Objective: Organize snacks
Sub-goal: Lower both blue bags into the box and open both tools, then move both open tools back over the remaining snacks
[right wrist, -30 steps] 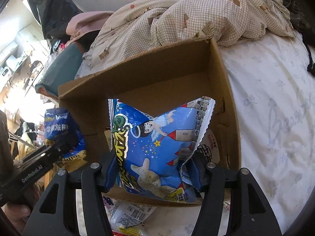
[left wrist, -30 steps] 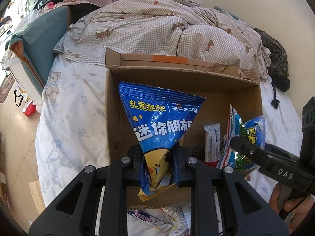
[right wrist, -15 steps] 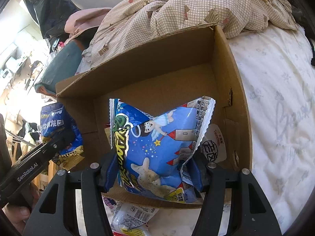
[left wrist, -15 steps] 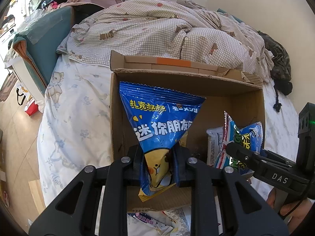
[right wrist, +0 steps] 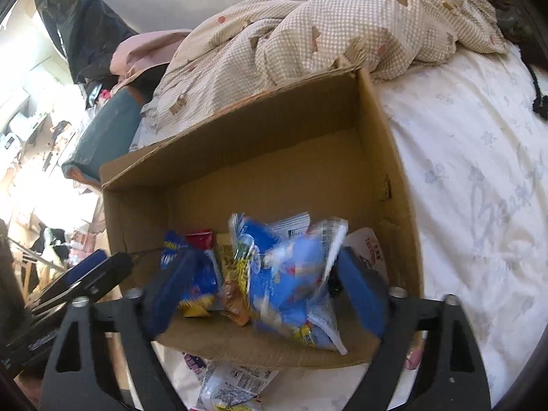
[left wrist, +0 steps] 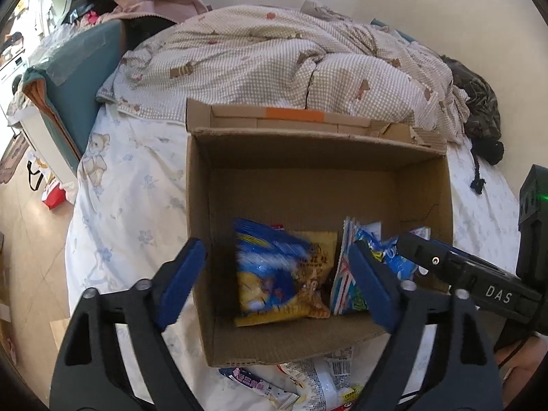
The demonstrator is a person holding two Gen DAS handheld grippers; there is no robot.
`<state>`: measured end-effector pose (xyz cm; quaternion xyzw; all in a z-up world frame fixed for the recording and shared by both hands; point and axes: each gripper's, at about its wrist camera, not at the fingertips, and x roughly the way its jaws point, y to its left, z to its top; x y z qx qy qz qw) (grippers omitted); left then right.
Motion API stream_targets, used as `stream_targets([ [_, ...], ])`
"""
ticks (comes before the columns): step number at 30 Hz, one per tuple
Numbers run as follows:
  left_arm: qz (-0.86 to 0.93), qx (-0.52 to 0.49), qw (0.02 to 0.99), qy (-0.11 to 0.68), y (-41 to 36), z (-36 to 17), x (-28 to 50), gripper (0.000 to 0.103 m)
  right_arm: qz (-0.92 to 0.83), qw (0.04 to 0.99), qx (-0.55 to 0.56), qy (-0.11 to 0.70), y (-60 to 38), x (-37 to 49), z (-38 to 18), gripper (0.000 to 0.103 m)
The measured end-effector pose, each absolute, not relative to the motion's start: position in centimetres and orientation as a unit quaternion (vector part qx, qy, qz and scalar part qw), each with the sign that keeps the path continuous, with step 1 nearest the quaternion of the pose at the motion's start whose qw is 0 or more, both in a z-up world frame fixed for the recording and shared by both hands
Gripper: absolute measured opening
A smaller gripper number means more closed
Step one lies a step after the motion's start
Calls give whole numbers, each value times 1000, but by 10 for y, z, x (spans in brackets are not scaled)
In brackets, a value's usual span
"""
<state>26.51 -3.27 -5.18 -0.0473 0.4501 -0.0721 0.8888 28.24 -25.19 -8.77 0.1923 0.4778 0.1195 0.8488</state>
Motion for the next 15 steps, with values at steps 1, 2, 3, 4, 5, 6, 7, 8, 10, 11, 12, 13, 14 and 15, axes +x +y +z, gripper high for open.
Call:
stream_targets([
  [1,-72,-47,890,447,-33,-51,265,85,115,850,192,477,-253,282,-87,92],
  [2,-74,-47,891,445,-33,-50,264,86,113,850,193,477,-253,283,-87,92],
  [3,-76,-47,892,444,-33,-49,264,86,112,850,194,477,-254,283,-87,92],
  [4,-78,-47,892,443,-33,-48,264,86,111,849,194,478,-254,283,-86,92],
  [5,-78,-46,893,441,-34,-48,263,86,110,850,194,478,-254,283,-85,92],
  [6,-78,-45,894,440,-34,-47,262,86,110,850,193,477,-254,282,-84,92],
  [7,-79,-45,894,438,-35,-46,261,86,111,852,189,476,-253,281,-82,92],
  [8,-80,-45,895,436,-35,-46,260,86,111,853,186,475,-252,280,-81,92],
  [10,-81,-45,897,433,-36,-44,258,85,112,855,181,473,-253,279,-77,92],
  [11,-82,-46,899,429,-36,-42,257,86,113,855,180,473,-253,278,-76,92],
  [12,-82,-46,900,426,-36,-41,256,85,113,855,179,473,-253,277,-75,92],
  [13,-80,-45,902,422,-36,-39,254,85,112,856,177,473,-253,276,-74,92],
  [14,-79,-46,903,419,-36,-38,252,86,112,856,177,472,-253,276,-73,92],
  [15,-79,-46,904,417,-35,-37,252,86,111,857,176,471,-253,275,-72,92],
])
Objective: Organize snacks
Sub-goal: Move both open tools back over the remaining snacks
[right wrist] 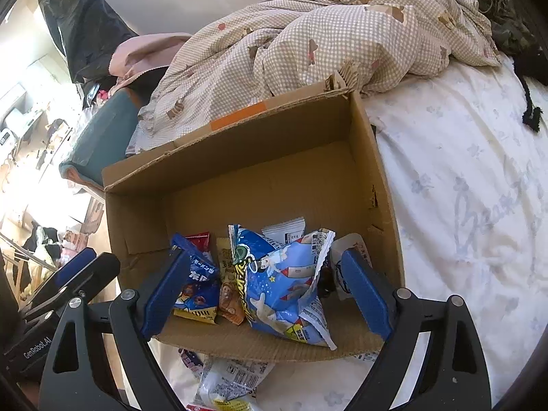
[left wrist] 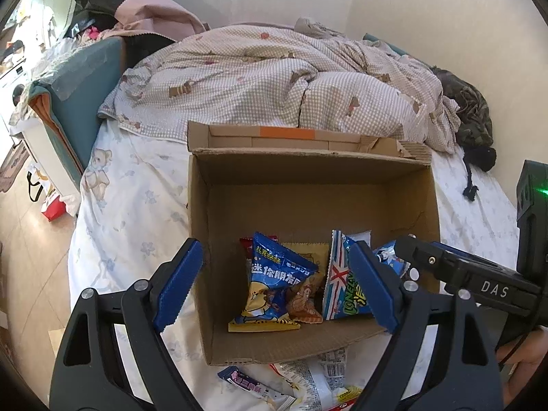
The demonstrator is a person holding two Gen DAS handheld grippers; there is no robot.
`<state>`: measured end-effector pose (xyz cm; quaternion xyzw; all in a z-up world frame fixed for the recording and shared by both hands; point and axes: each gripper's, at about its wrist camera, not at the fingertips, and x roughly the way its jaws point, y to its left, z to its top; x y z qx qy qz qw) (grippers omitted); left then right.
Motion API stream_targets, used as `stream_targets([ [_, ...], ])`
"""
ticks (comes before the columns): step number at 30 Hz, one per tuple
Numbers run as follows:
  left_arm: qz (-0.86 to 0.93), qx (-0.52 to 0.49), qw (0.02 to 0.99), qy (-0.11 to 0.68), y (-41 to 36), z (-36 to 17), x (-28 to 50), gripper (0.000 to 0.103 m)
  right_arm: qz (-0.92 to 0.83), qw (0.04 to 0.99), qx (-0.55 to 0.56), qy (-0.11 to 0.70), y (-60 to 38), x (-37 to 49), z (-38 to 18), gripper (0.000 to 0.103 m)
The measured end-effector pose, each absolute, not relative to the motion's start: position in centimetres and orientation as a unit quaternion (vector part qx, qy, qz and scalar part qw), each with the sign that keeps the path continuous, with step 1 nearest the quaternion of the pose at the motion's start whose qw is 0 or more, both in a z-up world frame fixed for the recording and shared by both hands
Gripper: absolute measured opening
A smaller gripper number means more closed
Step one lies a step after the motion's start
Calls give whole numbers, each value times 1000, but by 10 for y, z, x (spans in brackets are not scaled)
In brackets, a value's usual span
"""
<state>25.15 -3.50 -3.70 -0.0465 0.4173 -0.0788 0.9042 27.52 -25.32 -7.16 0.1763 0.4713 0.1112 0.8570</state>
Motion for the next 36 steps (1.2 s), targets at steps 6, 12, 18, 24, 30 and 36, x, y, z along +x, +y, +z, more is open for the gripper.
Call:
stream_targets([
  [6,-73,-64,900,425,-27,-33,246,86,110,859,185,465,-258,269,-63,92],
  [12,-63,-67,904,418,-17,-23,232,86,105,860,186,464,-260,254,-58,92],
  [18,-53,-72,909,407,-2,-10,215,86,104,860,189,463,-265,231,-50,92],
  [24,-44,-83,909,407,13,-6,193,86,100,861,179,466,-269,204,-47,92],
  [30,-28,-55,919,391,18,-1,165,92,98,859,179,469,-274,178,-44,92],
  [36,-32,-77,910,406,25,-9,148,103,95,857,178,475,-277,155,-44,92],
])
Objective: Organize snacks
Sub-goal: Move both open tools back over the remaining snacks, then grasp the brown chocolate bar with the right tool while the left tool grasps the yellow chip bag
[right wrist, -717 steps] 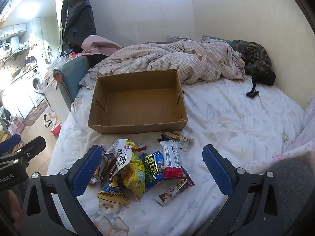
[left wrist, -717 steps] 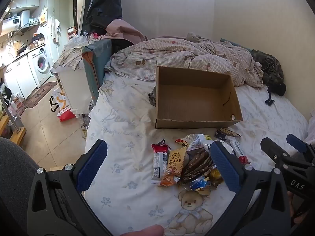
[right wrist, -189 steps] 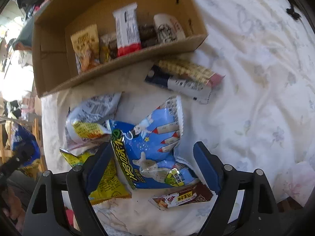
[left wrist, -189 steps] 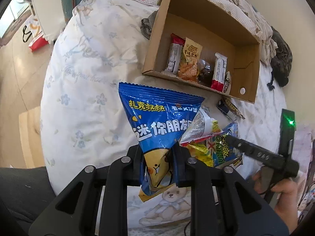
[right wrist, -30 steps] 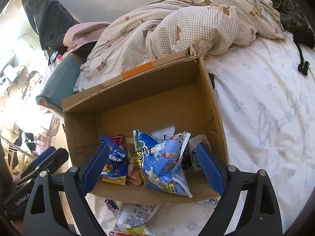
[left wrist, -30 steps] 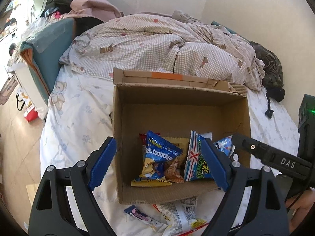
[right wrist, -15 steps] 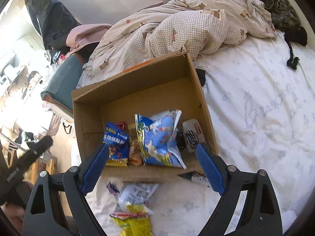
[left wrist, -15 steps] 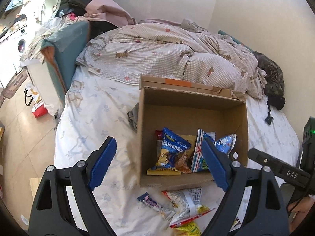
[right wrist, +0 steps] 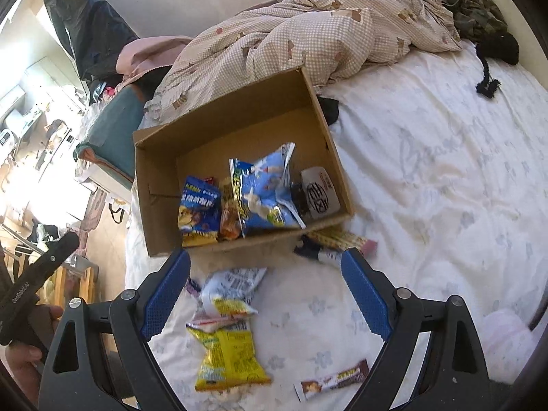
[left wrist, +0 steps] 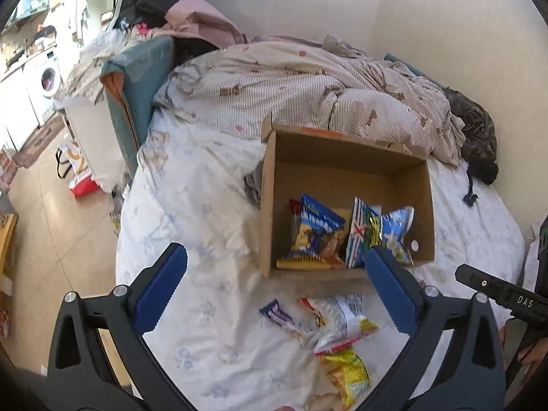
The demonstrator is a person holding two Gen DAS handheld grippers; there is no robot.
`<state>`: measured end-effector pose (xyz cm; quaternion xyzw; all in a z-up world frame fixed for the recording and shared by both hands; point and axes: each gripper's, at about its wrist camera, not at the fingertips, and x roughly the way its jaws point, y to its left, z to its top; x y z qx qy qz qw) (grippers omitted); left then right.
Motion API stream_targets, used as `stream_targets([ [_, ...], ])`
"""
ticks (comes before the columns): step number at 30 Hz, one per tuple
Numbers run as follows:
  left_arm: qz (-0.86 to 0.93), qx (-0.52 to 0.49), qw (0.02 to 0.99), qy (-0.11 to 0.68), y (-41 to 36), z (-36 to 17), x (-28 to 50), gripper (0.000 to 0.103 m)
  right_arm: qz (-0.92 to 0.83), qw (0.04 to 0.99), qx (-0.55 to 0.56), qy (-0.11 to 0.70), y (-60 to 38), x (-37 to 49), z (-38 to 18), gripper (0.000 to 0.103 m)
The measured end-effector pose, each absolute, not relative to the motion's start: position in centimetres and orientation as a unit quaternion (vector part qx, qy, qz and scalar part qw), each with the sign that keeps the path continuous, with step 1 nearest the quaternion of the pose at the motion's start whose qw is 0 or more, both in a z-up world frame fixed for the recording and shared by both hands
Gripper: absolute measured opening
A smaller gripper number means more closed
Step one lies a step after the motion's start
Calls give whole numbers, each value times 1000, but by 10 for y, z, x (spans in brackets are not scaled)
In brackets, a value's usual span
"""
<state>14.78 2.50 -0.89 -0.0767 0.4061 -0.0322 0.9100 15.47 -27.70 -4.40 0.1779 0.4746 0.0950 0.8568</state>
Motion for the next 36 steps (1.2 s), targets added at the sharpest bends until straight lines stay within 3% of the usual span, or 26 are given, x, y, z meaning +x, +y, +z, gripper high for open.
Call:
stream_targets([
  [9,-41,-85,895,436,13,-23,127,103,91,837,158,517,-284,139,-61,92],
  [17,-40,-87,885,456,8,-33,124,103,65,737,74,668,-266,130,-134,92],
  [23,-38,-101,877,468,13,-38,126,103,39,686,26,726,-257,126,-168,92],
  [36,-51,-111,870,478,11,-41,129,103,65,636,-104,762,-224,110,-209,94],
])
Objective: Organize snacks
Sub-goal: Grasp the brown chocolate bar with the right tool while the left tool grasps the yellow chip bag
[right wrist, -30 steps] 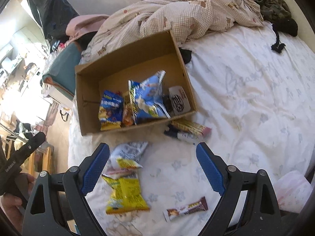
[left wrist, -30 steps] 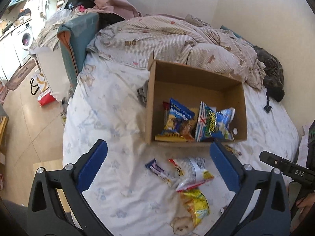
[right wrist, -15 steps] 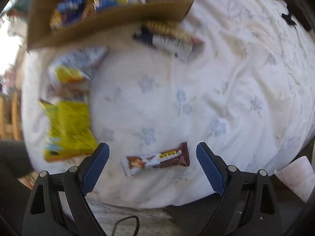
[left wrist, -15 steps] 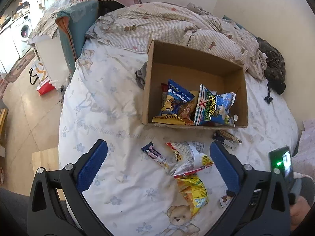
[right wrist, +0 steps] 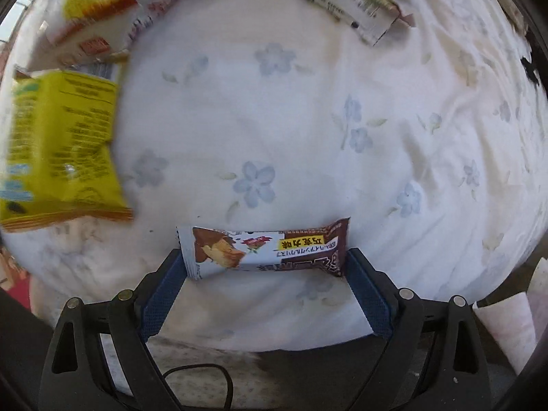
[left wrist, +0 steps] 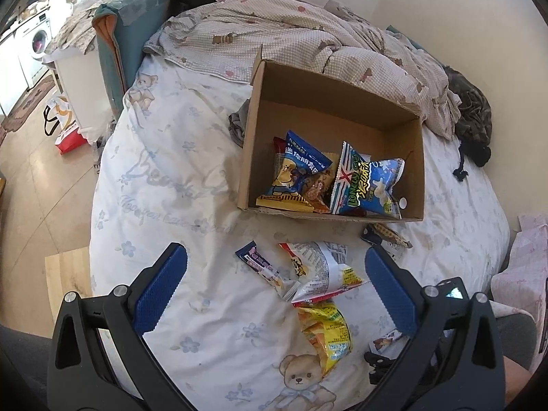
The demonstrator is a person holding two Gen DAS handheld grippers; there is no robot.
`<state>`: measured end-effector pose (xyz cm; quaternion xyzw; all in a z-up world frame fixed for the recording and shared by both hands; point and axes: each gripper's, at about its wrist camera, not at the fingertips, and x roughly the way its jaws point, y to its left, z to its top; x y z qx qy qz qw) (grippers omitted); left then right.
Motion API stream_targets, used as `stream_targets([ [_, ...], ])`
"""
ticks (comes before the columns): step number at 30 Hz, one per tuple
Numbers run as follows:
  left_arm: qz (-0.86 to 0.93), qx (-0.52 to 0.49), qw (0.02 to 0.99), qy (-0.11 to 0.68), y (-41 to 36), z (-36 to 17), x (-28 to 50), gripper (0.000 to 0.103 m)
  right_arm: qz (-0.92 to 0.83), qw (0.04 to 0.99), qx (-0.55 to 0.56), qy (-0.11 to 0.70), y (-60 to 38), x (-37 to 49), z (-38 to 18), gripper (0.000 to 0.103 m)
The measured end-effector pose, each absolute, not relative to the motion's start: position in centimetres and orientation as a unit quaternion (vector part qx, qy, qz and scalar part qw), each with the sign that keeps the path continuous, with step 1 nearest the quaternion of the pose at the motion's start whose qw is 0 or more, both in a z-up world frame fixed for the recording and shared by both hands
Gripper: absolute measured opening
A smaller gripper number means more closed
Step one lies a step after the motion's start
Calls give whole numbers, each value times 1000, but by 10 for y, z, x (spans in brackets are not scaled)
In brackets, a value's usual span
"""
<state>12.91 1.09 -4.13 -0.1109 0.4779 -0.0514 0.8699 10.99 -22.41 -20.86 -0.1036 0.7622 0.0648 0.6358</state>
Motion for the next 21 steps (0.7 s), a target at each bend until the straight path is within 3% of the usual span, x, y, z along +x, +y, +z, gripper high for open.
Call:
stream_targets([
  [4,-50,-115,869,479,12,-42,130,103,64,637,-72,765,-235,121,-209,94],
  [6,-49,-116,869,479,13,-43,130,103,66,643,-63,760,-238,124,-205,88],
  [8,-49,-117,868,479,13,-43,130,103,70,646,-62,757,-241,126,-200,75],
  [11,-49,-114,869,480,12,-43,131,103,83,655,-54,749,-240,128,-188,70],
  [21,-60,-103,848,516,-4,-65,131,103,114,773,70,620,-275,146,-97,68],
])
